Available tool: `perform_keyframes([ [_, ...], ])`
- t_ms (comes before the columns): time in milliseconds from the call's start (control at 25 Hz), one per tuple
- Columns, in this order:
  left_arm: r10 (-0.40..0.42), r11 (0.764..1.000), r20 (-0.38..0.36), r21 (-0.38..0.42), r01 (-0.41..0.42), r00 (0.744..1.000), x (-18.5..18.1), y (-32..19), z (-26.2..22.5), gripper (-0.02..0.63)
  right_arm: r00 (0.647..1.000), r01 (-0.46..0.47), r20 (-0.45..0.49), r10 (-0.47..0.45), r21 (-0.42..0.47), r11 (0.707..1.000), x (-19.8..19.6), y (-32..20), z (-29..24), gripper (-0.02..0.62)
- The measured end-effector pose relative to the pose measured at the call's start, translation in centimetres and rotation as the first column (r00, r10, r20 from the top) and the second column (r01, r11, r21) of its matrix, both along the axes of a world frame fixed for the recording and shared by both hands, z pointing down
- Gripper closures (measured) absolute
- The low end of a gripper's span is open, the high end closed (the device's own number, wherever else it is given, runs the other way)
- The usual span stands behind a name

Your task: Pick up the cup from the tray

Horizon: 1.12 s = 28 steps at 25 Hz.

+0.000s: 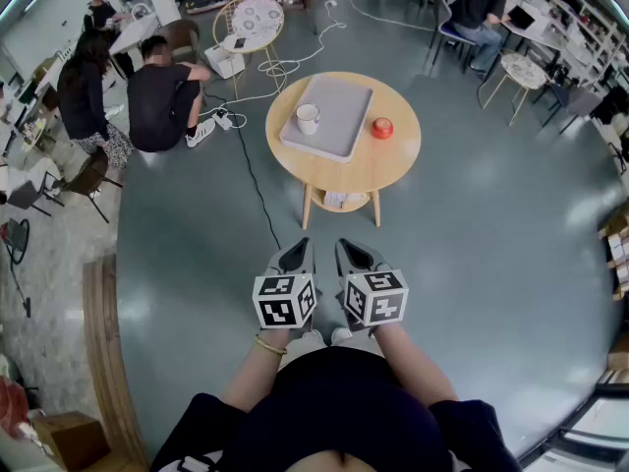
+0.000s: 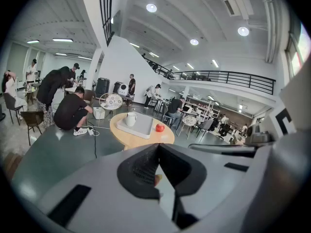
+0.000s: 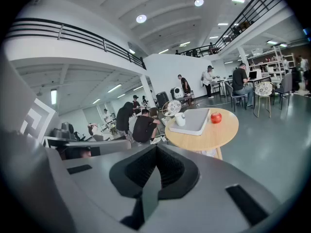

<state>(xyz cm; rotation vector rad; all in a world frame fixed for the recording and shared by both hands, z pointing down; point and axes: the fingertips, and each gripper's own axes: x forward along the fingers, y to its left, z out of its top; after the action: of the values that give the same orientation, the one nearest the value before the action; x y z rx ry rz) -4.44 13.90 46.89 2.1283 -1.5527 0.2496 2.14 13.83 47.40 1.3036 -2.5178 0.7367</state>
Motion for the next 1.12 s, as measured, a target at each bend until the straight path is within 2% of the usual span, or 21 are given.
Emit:
perform_keyframes([
  [800, 0.005, 1.000, -0.004, -0.001, -0.005, 1.000, 0.1, 0.6, -0.2, 0.598, 1.000, 0.004, -0.008, -0.004, 0.007, 1.000, 0.1, 0.7, -0.3, 0.586],
  [1120, 0.010, 1.000, -0.009, -0.001, -0.010, 1.000, -0.6, 1.0, 0.0, 0.598, 1.000, -0.023, 0.020, 0.023, 0.001, 1.000, -0.5, 1.0, -0.2, 0.586],
])
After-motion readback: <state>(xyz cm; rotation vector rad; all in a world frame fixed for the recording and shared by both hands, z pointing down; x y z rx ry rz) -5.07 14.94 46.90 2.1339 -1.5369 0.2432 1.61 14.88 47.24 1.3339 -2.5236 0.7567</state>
